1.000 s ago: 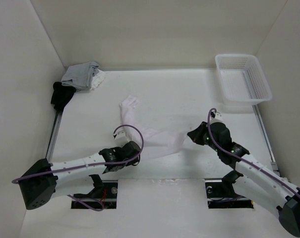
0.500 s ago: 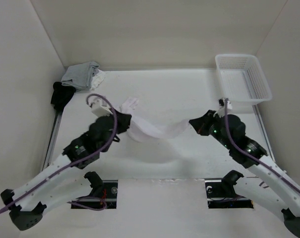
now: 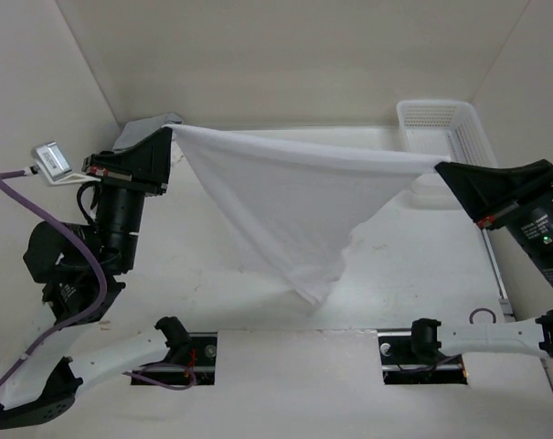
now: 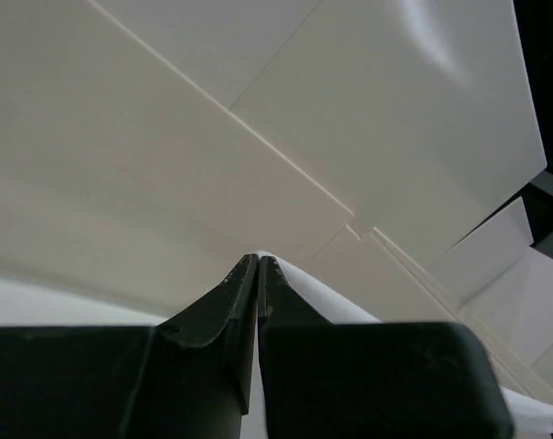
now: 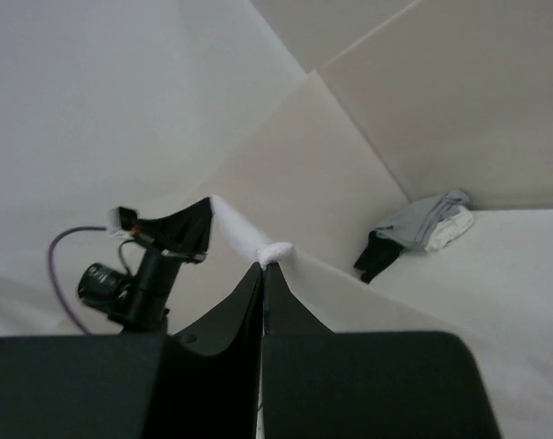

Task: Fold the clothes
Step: Flatten the tank top out

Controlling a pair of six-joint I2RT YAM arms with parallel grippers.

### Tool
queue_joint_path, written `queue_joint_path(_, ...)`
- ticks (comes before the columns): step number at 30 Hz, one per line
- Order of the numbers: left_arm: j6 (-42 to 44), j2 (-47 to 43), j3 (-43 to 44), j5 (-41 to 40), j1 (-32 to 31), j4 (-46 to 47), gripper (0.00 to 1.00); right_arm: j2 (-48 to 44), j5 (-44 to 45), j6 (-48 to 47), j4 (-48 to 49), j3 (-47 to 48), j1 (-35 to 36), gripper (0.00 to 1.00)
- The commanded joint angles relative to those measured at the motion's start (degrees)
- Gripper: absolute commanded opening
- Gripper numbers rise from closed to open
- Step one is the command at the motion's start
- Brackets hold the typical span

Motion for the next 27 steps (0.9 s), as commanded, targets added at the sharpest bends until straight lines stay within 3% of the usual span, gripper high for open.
queue_joint_path(1, 7.4, 3.3, 2.5, -2.1, 0.7, 6.2, 0.01, 5.8, 11.2, -8.9, 0.1, 0.9, 1.1, 0.00)
queue_joint_path(4, 8.0, 5.8, 0.2, -2.6, 3.7, 6.3, 0.02, 8.0, 6.7, -7.8, 0.1, -1.2, -6.4, 0.00)
queue_joint_path(7, 4.3, 9.1, -5.3, 0.0, 9.5, 5.6, 0.02, 10.4, -5.7, -3.1, 0.4, -5.8, -19.2, 0.00)
queue_joint_path(10, -4.9, 13.4, -11.0, 9.2, 20.6, 5.3, 0.02, 14.9, -22.1, 2.8, 3.8, -11.4, -35.4, 0.00)
queue_joint_path(13, -12.9, 21.0, -10.9, 22.0, 32.9, 6.3, 0.02, 23.6, -33.5, 5.4, 9.8, -13.2, -47.0, 0.00)
queue_joint_path(16, -13.7, 30.8, -2.8, 25.5, 38.1, 7.0, 0.02, 34.4, -38.2, 5.5, 11.1, -5.6, -52.7, 0.00)
queue_joint_path(20, -14.2, 41.3, 13.2, 29.1, 41.2, 3.6, 0.02, 47.0, -39.8, 5.3, 5.7, 14.4, -56.4, 0.00)
queue_joint_path(24, -13.9, 43.7, 23.8, 31.0, 41.6, 1.4, 0.02, 51.2, -39.3, 3.5, -1.0, 31.8, -56.6, 0.00)
queue_joint_path(27, -13.3, 42.5, 26.9, 31.3, 41.9, 1.1, 0.02, 51.2, -39.3, 3.0, -3.9, 37.8, -56.4, 0.00)
